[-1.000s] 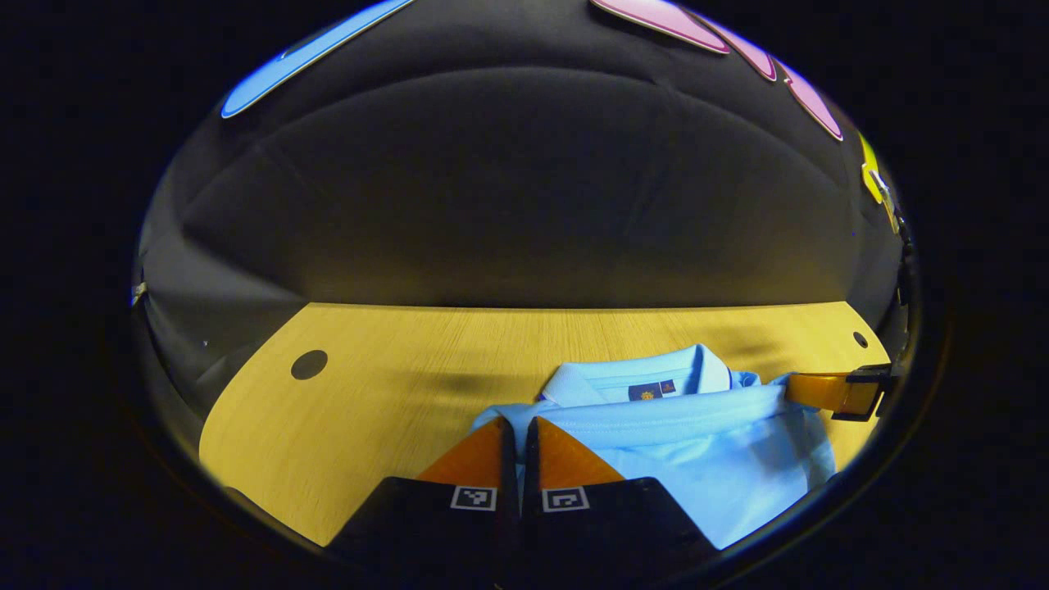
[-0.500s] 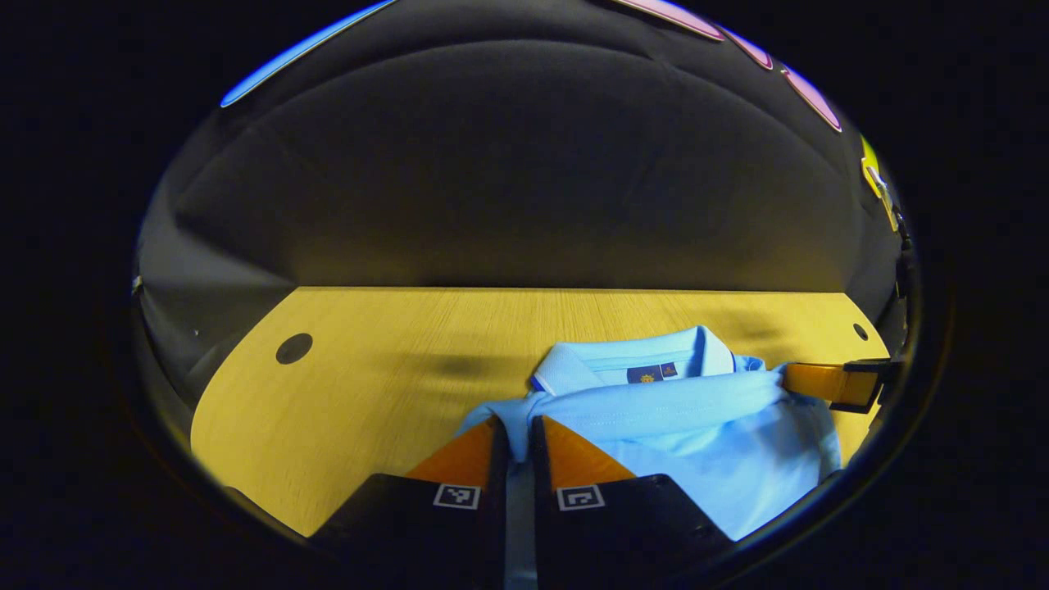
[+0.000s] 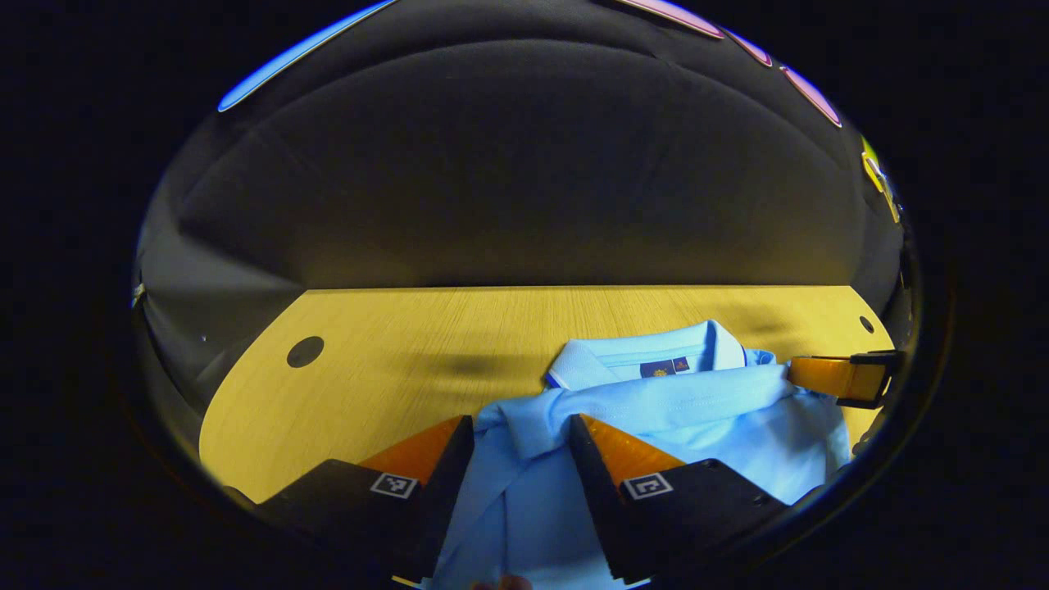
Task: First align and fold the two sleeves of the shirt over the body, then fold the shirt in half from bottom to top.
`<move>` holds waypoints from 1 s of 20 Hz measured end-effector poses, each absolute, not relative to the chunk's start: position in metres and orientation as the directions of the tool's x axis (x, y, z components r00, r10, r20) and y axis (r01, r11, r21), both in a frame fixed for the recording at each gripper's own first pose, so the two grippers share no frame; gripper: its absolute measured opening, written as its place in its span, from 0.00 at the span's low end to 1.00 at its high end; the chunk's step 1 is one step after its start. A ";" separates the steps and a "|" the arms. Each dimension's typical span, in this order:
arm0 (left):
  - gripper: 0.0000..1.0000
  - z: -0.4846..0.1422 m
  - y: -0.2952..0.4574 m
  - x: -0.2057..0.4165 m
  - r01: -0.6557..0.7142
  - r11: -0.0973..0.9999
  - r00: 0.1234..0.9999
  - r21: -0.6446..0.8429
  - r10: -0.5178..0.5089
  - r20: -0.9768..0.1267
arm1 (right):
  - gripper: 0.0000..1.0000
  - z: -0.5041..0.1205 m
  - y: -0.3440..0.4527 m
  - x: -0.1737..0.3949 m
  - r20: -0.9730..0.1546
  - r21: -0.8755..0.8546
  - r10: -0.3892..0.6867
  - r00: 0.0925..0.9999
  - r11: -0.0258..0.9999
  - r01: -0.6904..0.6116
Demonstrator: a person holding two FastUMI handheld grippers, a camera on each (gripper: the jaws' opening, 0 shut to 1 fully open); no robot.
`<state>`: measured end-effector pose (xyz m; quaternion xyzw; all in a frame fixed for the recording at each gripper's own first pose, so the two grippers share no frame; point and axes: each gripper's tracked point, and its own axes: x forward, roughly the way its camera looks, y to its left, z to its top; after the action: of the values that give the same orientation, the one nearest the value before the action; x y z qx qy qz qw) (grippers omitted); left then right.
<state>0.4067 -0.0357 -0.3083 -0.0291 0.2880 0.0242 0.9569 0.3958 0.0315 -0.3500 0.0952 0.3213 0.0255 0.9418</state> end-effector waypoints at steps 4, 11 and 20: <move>0.88 -0.294 -0.029 0.408 -0.082 0.996 0.851 -0.024 0.057 -0.522 | 0.74 -0.342 0.030 0.396 -0.588 0.197 0.112 0.801 0.980 0.008; 0.88 -0.254 -0.031 0.397 -0.075 0.996 0.888 -0.057 0.041 -0.458 | 0.87 -0.289 0.020 0.387 -0.495 0.157 0.095 0.864 0.987 -0.019; 0.88 -0.144 -0.042 0.307 -0.040 0.993 0.952 -0.112 0.003 -0.306 | 0.97 -0.190 0.029 0.315 -0.376 0.158 0.117 0.919 0.986 -0.061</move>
<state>0.3072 -0.0420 -0.1442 -0.0586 0.1547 0.0109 0.9862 0.3154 0.0294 -0.1901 0.0715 0.1956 0.0456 0.9770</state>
